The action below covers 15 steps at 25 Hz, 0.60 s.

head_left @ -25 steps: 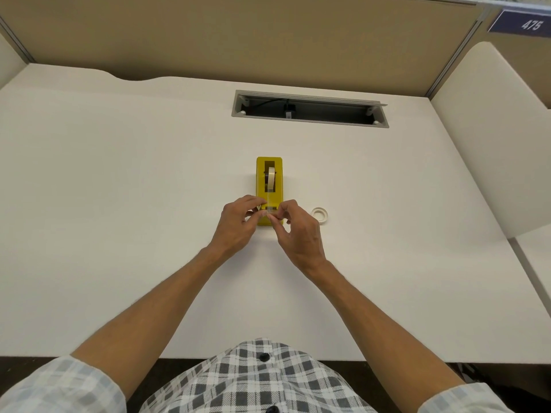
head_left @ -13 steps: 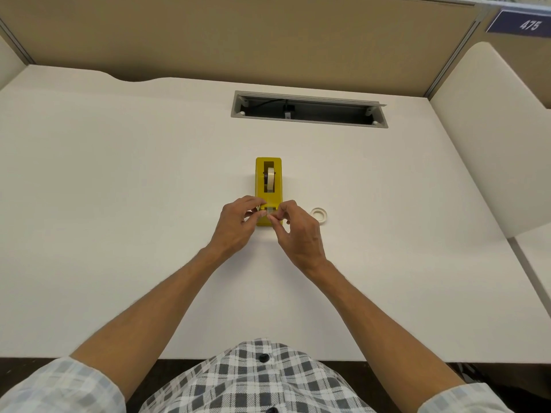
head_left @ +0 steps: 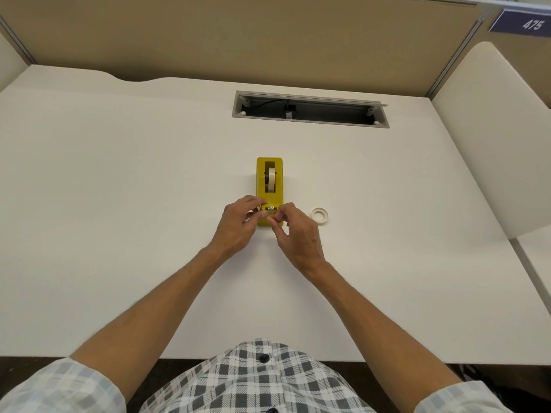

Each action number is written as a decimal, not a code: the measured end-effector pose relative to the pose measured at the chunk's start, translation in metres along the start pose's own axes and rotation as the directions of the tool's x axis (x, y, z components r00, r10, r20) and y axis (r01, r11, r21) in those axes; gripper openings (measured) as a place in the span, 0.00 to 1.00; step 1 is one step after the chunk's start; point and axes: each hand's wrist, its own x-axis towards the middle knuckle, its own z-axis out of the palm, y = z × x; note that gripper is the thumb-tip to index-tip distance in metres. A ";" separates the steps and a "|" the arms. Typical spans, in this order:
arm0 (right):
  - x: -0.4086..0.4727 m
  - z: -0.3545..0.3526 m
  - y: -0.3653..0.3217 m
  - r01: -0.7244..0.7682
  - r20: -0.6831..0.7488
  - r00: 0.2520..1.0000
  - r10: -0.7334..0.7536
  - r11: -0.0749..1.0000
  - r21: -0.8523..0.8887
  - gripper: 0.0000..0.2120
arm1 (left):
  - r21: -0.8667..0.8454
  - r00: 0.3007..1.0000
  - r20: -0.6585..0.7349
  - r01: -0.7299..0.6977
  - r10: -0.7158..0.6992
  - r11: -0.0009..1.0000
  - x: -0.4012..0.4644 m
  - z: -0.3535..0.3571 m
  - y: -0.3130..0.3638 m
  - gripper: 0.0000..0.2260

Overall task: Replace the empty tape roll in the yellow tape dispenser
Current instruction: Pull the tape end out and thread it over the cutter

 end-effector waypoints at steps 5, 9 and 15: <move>0.000 0.004 0.003 -0.002 0.012 1.000 0.003 1.000 -0.013 0.09 | 0.007 1.000 0.031 0.003 -0.003 1.000 -0.001 -0.001 -0.001 0.12; 0.001 0.007 0.006 0.005 0.027 1.000 -0.004 0.999 -0.033 0.09 | 0.005 0.999 0.043 0.022 -0.022 1.000 0.000 -0.001 -0.002 0.12; 0.005 0.009 0.007 0.051 0.019 0.999 -0.050 0.996 -0.067 0.08 | -0.045 0.999 0.028 0.034 -0.033 0.998 0.000 -0.001 0.000 0.10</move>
